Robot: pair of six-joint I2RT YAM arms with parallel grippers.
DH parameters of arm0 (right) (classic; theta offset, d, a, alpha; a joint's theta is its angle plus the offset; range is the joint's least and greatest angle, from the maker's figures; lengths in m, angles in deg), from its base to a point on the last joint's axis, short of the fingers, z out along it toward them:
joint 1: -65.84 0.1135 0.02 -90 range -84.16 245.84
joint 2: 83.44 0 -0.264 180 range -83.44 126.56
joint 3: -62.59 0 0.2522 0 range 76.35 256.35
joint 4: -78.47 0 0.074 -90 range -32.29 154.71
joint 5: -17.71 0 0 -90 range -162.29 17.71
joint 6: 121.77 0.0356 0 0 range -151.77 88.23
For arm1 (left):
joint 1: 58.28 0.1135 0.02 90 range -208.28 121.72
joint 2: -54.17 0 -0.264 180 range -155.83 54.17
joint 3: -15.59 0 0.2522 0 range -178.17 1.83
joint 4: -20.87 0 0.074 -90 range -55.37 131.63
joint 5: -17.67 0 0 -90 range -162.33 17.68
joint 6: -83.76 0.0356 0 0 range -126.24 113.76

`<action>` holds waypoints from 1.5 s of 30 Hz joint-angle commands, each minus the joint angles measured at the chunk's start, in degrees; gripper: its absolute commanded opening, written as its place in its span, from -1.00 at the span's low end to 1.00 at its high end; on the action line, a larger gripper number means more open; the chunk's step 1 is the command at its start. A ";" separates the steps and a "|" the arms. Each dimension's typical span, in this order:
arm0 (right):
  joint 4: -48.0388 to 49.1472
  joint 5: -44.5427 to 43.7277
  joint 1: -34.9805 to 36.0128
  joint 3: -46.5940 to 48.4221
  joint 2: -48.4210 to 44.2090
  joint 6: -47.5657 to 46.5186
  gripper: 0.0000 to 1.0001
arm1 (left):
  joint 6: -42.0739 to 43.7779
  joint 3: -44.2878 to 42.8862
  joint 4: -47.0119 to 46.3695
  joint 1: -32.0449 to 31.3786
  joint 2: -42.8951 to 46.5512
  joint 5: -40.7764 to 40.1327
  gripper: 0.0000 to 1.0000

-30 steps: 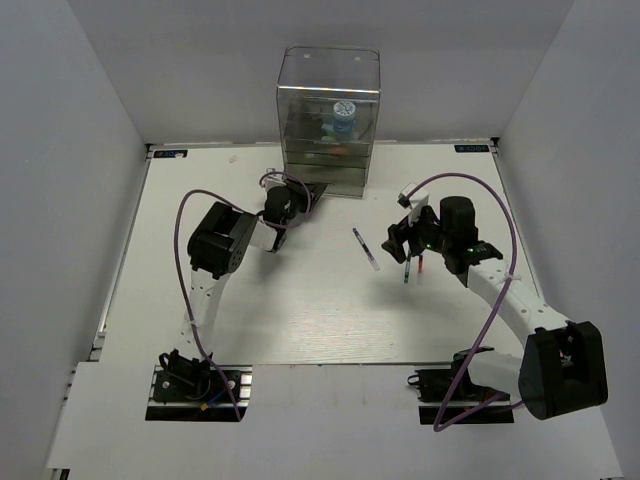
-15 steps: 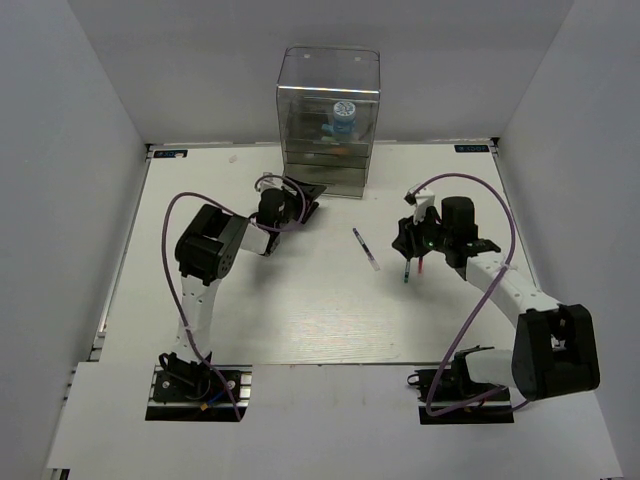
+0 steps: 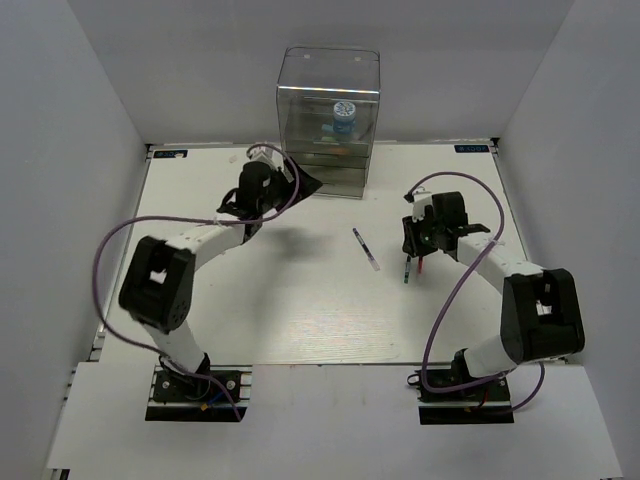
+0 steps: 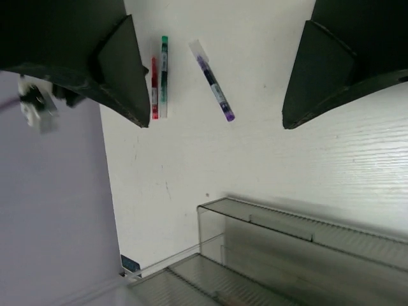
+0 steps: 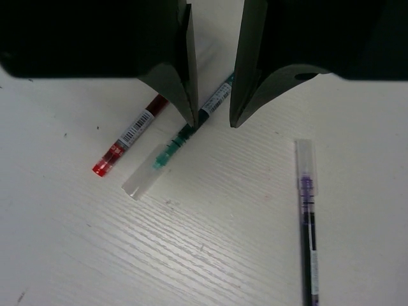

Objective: Sort the stationery into containers
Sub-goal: Pick up the pen from the center of the board.

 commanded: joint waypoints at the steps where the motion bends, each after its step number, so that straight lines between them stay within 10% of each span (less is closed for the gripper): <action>1: -2.99 -5.49 -0.04 3.01 1.42 0.60 -0.33 | 15.79 -1.86 18.78 0.69 11.61 0.13 0.93; 13: -5.63 -12.09 1.98 6.26 10.12 0.25 -0.27 | 29.25 16.60 17.74 0.70 37.48 -10.15 0.98; 27: -10.71 -7.03 5.59 8.89 18.64 -7.81 -0.76 | 30.93 16.60 19.59 0.70 39.86 -12.44 0.98; 37: -19.07 8.19 10.32 35.76 20.31 -26.97 -1.00 | 29.87 17.13 18.01 0.70 36.96 -6.81 0.98; 45: -6.78 8.13 15.69 44.31 23.13 -41.83 -1.00 | 29.87 18.18 16.87 0.70 35.82 -7.96 0.98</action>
